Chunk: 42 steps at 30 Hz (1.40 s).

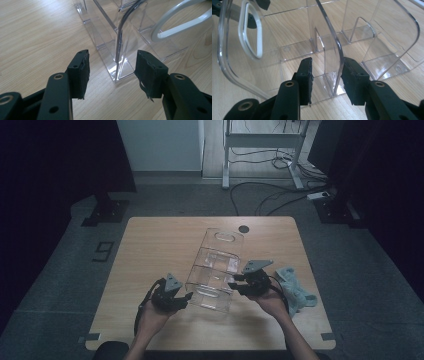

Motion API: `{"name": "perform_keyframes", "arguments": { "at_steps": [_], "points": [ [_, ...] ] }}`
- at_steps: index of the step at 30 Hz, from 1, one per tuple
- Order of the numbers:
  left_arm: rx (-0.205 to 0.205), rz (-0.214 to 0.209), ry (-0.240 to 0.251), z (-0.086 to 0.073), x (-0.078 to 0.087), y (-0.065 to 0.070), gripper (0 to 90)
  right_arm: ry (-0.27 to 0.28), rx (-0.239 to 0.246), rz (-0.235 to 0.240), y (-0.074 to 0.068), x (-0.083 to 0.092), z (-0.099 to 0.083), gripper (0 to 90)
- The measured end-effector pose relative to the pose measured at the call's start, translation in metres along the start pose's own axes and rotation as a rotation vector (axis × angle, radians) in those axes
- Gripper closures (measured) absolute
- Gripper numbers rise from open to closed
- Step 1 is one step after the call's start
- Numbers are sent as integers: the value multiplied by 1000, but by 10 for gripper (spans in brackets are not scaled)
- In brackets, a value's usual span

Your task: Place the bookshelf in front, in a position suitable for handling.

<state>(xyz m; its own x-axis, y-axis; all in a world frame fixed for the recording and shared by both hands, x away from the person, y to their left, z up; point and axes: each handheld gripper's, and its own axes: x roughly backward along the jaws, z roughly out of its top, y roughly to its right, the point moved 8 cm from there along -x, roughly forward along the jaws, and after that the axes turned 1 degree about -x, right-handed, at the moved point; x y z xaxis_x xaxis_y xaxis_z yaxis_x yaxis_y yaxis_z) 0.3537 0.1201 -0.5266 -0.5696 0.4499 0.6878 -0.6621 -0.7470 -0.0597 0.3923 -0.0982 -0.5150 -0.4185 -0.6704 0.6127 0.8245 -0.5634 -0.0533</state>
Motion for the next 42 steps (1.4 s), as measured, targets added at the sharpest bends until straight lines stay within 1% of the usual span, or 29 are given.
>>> {"name": "perform_keyframes", "arguments": {
  "at_steps": [3, 5, 8, 10, 11, 12, 14, 17, 20, 21, 23, 27, 30, 32, 33, 35, 38, 42],
  "points": [
    [12, 19, -1, -2, 1, -7, 473, 1, -1, 18, -3, -1, -1, 623],
    [29, 26, 0, -3, 1, -12, 485, -4, 2, 34, -8, -1, -1, 627],
    [45, 26, 0, -4, -1, -16, 485, -7, 13, 50, -15, -2, 0, 626],
    [47, 26, -3, -4, -2, -16, 484, -9, 28, 64, -21, -4, 0, 624],
    [48, 29, -5, -5, -3, -17, 484, -11, 32, 72, -25, -5, 1, 621],
    [50, 40, -12, -5, -3, -18, 472, -12, 38, 79, -28, -6, 2, 617],
    [65, 28, -13, -7, -5, -20, 471, -17, 49, 88, -35, -8, 3, 609],
    [70, 26, -12, -8, -7, -21, 464, -25, 67, 110, -44, -12, 4, 591],
    [78, -10, 4, -7, -6, -18, 411, -34, 84, 118, -48, -14, 3, 543],
    [77, -18, 5, -7, -4, -17, 401, -33, 91, 117, -48, -13, 3, 513],
    [75, -34, 12, -6, -1, -14, 367, -25, 88, 101, -44, -8, 3, 498],
    [72, -53, 29, -5, 6, -8, 287, -5, 56, 57, -28, 5, 0, 495],
    [60, -78, 42, -4, 14, -2, 262, 2, 28, 20, -16, 14, -2, 532],
    [49, -88, 48, -2, 18, 4, 254, -12, 33, -9, -9, 18, -4, 568],
    [42, -92, 47, -1, 20, 6, 254, -11, 29, -33, -6, 19, -5, 590],
    [29, -101, 49, 0, 23, 11, 253, 7, -7, -65, 1, 22, -4, 612],
    [13, -116, 55, 4, 26, 20, 252, 9, -24, -93, 9, 22, -4, 591],
    [-3, -134, 53, 8, 26, 29, 249, 1, -44, -101, 15, 15, -7, 583]
  ]
}}
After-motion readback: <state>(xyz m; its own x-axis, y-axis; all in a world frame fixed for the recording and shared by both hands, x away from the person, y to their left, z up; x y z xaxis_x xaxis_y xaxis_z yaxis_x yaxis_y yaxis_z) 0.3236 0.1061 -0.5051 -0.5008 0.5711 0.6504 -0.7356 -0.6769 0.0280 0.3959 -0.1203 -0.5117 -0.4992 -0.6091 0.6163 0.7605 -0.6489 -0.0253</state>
